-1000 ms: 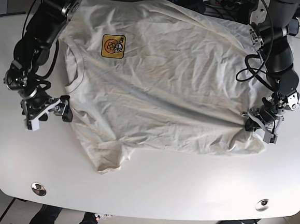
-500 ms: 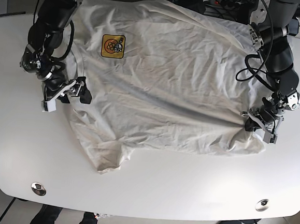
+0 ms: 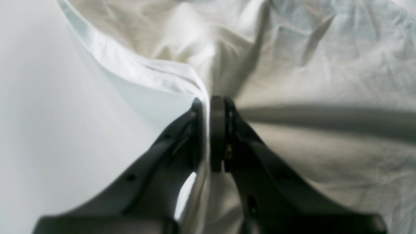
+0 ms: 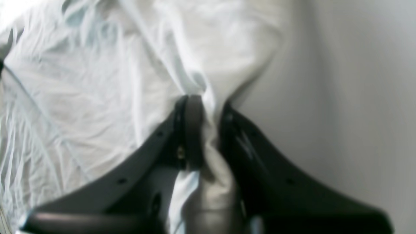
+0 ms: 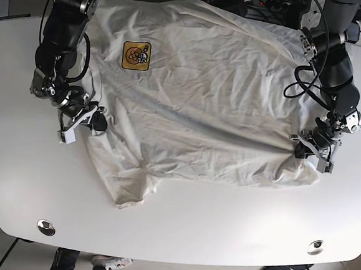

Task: Fold the T-shirt properly
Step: 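Lift the hem with both grippers and flip the shirt over, print up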

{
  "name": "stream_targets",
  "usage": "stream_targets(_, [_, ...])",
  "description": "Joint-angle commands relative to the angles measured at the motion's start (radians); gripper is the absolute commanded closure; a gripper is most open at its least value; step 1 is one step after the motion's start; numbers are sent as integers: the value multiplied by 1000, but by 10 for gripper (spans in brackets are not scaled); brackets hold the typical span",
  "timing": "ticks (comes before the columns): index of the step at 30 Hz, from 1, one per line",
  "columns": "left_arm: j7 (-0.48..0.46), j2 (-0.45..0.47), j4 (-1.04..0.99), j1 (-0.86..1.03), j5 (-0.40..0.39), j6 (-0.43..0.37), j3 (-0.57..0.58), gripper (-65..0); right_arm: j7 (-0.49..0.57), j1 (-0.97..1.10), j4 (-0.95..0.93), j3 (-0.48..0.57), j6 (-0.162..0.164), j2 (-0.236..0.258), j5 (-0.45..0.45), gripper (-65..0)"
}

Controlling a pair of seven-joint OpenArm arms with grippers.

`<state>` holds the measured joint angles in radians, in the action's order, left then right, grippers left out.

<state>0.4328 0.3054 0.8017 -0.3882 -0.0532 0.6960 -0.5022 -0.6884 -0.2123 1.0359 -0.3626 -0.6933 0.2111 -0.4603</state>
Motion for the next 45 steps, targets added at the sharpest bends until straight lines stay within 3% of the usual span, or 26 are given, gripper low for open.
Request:
stream_targets(1, [13,15,15,-19,6,-5,-5,0,-6,6,57,-5,-5,17,1,-14])
stream_targets(5, [18,5,129,-13,6,2,-71,0,-60,55,226,-3,-5,23,1,-17])
stream_targets(7, [73,-13,210,-12,8,2,-75,0,-104,66,318,-3,-5,24,2,-17])
stream_targets(13, [153,-47,333,-79,11,2,-65,0,-153,-78,320,0,-5,63,10,-17])
stream_targets(18, [219,-50,333,-252,8,2,7,0,-193,-378,145,23,-5,141,10,-17])
stream_targets(22, [219,-48,252,-522,13,2,72,0,-189,-729,-65,150,-5,215,10,-17])
stream_targets(27, [219,-27,114,-860,14,2,101,0,-187,-1093,-171,279,-5,233,10,-19])
stream_targets(32, [219,-16,117,-918,11,2,106,0,-208,-1093,-170,323,-5,235,1,-19])
stream_targets(35, [212,-13,118,-794,8,2,99,0,-224,-1062,-153,271,-5,281,-41,-19])
stream_targets(40, [140,13,120,-501,6,2,33,0,-227,-625,60,138,-5,314,-157,-19])
stream_targets(43, [116,13,164,-332,6,2,-25,0,-227,-350,169,38,-5,307,-203,-19])
stream_targets(45, [116,8,242,-171,6,2,-79,0,-227,-146,248,-37,-5,273,-223,-19])
